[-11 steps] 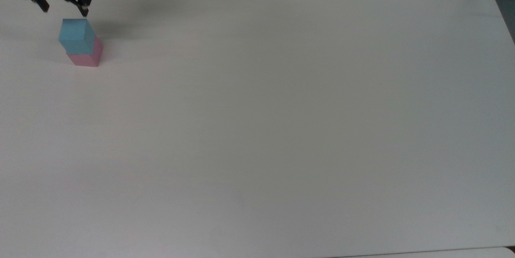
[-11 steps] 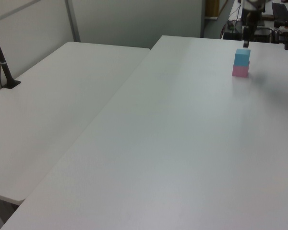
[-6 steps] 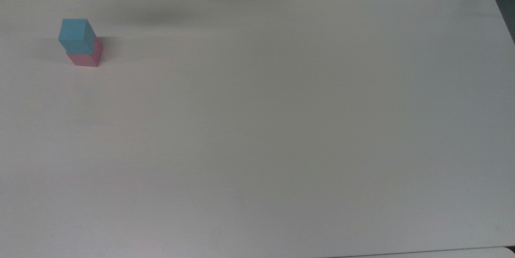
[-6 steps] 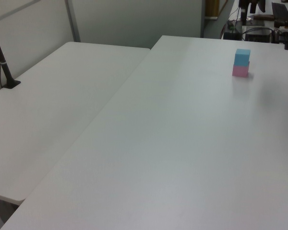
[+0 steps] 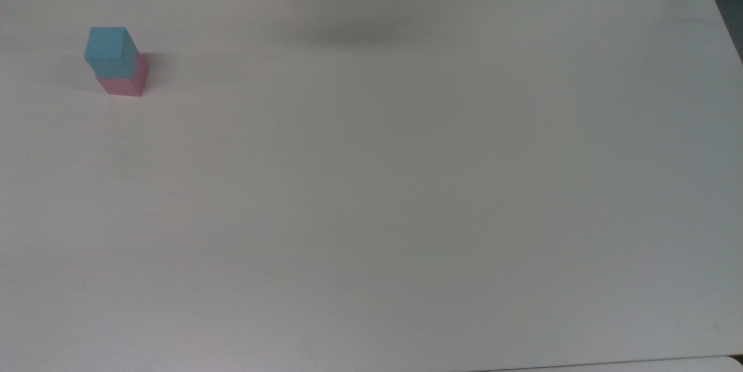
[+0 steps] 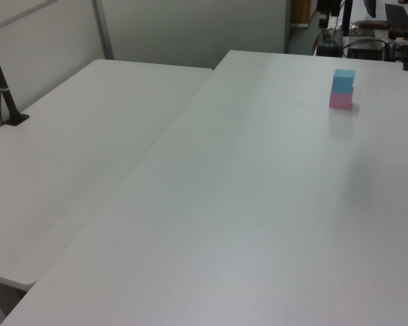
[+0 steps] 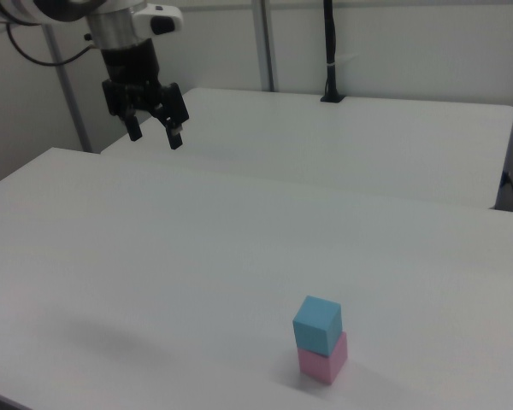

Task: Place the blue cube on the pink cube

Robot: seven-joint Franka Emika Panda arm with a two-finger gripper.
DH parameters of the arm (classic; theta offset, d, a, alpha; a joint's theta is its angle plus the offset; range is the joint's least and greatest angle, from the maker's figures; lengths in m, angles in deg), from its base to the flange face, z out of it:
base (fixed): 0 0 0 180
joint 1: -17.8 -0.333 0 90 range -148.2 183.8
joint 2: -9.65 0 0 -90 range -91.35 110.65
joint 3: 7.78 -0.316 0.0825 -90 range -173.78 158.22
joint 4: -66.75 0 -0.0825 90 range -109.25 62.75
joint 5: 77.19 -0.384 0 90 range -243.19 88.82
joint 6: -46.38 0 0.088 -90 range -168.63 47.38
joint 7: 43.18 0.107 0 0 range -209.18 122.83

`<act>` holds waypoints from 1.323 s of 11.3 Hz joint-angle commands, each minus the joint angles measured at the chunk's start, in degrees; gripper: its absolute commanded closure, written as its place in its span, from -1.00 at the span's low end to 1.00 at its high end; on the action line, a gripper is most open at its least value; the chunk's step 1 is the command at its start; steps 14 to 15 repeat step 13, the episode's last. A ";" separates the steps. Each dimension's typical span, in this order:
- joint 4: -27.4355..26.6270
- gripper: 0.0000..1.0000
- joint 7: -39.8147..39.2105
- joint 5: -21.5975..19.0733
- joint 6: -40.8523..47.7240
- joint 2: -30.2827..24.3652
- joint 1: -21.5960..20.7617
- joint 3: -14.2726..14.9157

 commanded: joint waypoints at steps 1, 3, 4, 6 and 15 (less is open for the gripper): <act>-1.65 -1.00 -3.70 0.80 -3.57 0.83 -2.54 1.26; -2.26 -1.00 -4.23 0.79 -4.81 1.18 -2.28 1.26; -2.69 -1.00 -4.23 0.80 -6.90 1.36 -2.37 1.26; -6.11 -1.00 -4.23 1.06 -9.98 0.93 -2.54 1.26; -5.86 -1.00 -3.70 0.44 -10.17 1.18 -2.19 1.35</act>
